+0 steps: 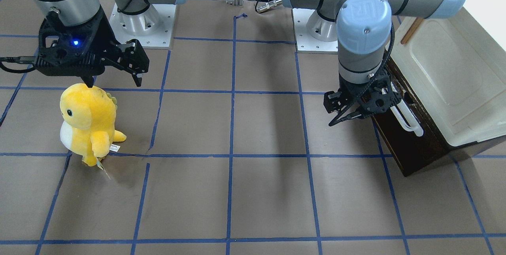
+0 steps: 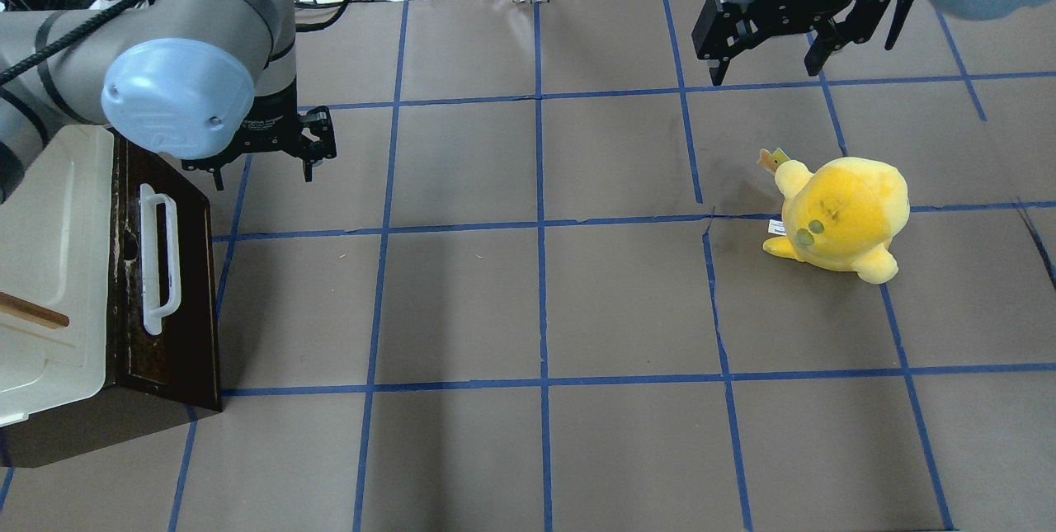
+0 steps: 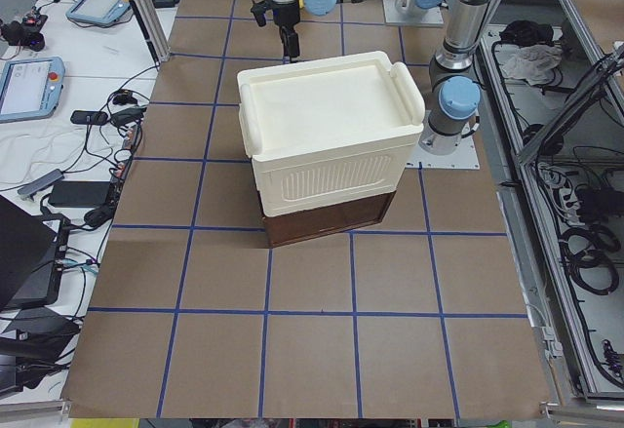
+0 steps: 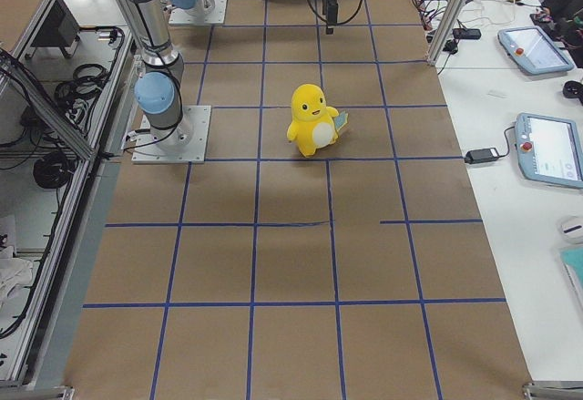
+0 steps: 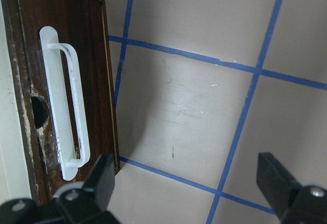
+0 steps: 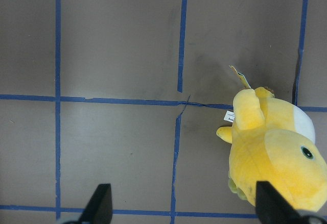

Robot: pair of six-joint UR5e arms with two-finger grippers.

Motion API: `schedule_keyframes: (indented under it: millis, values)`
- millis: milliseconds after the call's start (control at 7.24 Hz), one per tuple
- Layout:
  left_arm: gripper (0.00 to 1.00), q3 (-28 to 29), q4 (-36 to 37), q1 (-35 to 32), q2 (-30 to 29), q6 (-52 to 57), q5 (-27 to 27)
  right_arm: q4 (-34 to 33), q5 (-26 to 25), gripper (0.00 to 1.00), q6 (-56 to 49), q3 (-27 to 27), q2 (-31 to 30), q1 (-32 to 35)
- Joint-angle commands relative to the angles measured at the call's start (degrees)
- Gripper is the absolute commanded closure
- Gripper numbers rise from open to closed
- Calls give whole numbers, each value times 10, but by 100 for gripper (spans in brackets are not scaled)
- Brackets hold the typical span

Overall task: Pull drawer sideways
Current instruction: 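Move the left gripper down toward the white drawer handle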

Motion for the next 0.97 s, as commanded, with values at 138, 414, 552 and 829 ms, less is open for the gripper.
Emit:
schedule_keyframes:
  millis: [138, 414, 552, 829]
  values:
    - [0, -27, 1, -8, -56, -36, 123, 0, -1, 0, 0, 0, 0, 0]
    - [0, -42, -1, -8, -74, -62, 172, 0, 0, 0, 0, 0, 0, 0]
    - [0, -41, -5, -8, -88, -67, 212, 0, 0, 0, 0, 0, 0, 0]
    - [0, -41, 0, -7, -100, -68, 235, 0, 0, 0, 0, 0, 0, 0]
